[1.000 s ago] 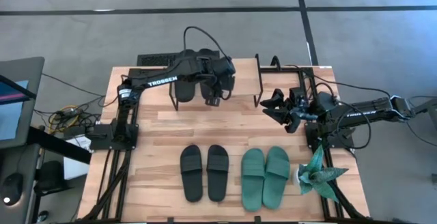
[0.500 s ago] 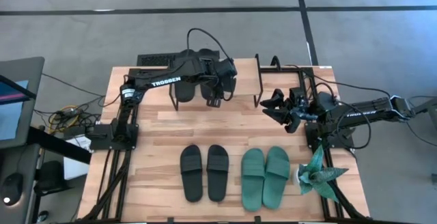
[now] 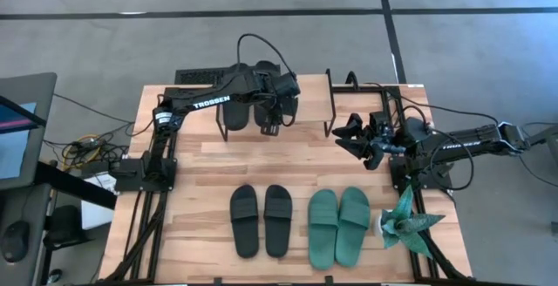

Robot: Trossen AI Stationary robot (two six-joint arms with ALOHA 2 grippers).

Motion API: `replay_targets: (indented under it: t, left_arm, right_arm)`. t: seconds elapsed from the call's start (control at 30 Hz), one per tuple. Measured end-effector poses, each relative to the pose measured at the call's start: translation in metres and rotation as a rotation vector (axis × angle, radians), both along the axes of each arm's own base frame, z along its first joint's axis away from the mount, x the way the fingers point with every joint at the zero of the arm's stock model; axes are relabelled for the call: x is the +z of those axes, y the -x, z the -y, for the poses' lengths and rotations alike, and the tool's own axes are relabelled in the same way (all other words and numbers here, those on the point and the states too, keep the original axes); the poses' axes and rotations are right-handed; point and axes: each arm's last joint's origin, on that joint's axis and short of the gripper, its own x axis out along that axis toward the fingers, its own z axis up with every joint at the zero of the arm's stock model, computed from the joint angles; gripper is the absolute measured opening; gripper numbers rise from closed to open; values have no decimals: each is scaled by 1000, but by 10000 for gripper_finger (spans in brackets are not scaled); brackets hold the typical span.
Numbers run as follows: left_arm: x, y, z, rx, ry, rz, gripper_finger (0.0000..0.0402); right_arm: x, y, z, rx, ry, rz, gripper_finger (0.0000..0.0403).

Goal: Pick and place slides into the shelf
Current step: Put the black slipper on the shelf

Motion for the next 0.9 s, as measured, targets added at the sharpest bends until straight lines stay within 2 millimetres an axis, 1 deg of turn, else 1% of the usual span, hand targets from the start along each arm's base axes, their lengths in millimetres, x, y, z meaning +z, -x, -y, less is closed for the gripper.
replay_targets:
  t: [0.3, 0.63, 0.77, 0.9]
  left_arm:
    - [0, 2, -2, 24, -18, -19, 165]
    - [0, 7, -20, 118, -15, 6, 165]
    - [2, 3, -19, 108, -4, 52, 165]
    - [6, -4, -18, 69, -30, 120, 165]
  right_arm:
    - [0, 0, 0, 1, 0, 0, 201]
    - [0, 0, 0, 4, -8, 0, 201]
    - [0, 0, 0, 4, -8, 0, 201]
    - [0, 0, 0, 2, -3, 0, 201]
